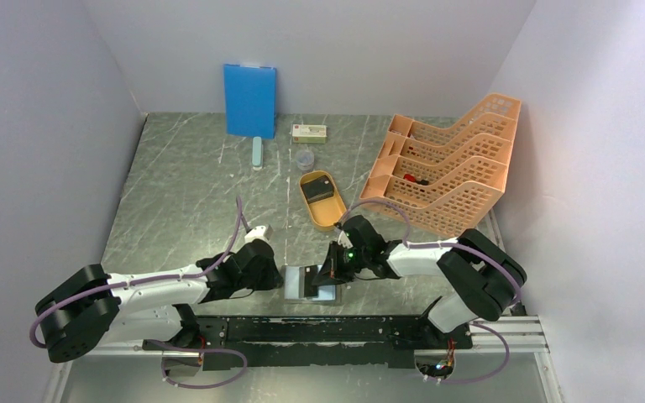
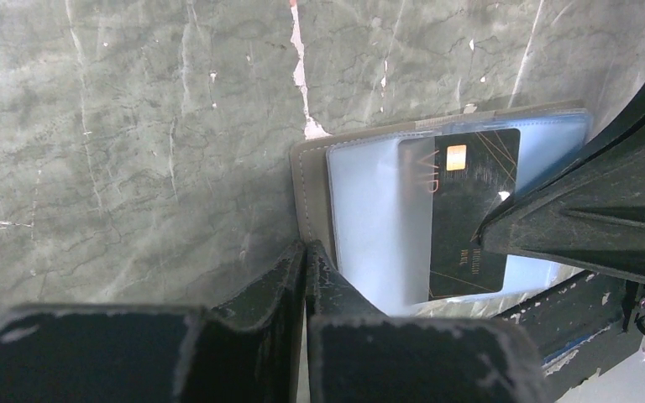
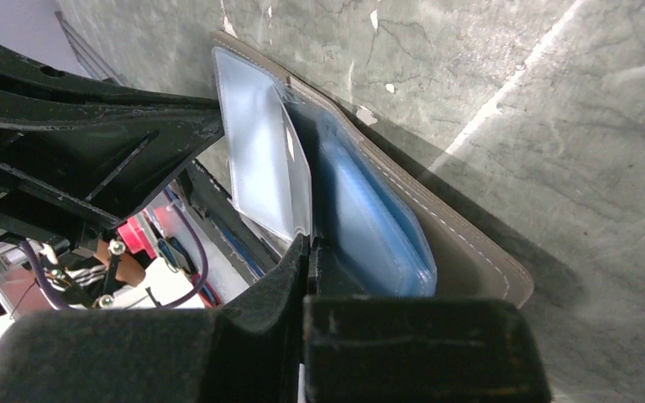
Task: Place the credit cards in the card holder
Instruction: Insert the credit card into the card holder.
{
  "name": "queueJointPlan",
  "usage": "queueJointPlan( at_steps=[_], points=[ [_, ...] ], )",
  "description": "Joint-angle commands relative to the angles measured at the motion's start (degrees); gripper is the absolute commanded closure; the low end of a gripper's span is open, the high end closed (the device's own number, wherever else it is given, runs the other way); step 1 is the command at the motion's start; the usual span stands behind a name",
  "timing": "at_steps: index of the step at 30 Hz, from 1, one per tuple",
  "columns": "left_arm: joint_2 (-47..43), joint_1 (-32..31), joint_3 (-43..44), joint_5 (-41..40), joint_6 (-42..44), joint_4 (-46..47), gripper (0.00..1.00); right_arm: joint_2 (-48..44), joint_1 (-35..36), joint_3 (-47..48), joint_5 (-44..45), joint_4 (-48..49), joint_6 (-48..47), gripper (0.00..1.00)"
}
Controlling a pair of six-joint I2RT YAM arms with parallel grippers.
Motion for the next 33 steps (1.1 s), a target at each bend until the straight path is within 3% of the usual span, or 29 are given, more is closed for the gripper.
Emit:
queueJointPlan(
  at_steps=[1,17,21,24,33],
  points=[
    [1.15,-0.21,-2.45,1.46,-0.34,-2.41,0.92,0.3,0.31,-1.08,4.36,1.61,1.49,1.0],
    [0.92,-0.18,-2.33,1.35,-0.43,-2.65,0.93,2.01,3.61,2.92,3.94,0.66,0.97,0.99],
    [0.73,-0.15,-2.36,1.34,-0.43,-2.72,0.93,-0.19,3.61,3.3,4.3,-1.02,0.55,0.77],
    [0.73,-0.18,-2.5,1.41,-0.52,-2.49,0.93,-1.01,3.61,3.83,4.54,-1.88,0.38,0.68],
    [0.9,-0.16,-2.45,1.86,-0.34,-1.51,0.93,0.25,3.99,5.01,4.33,-2.13,0.03,0.63]
  ],
)
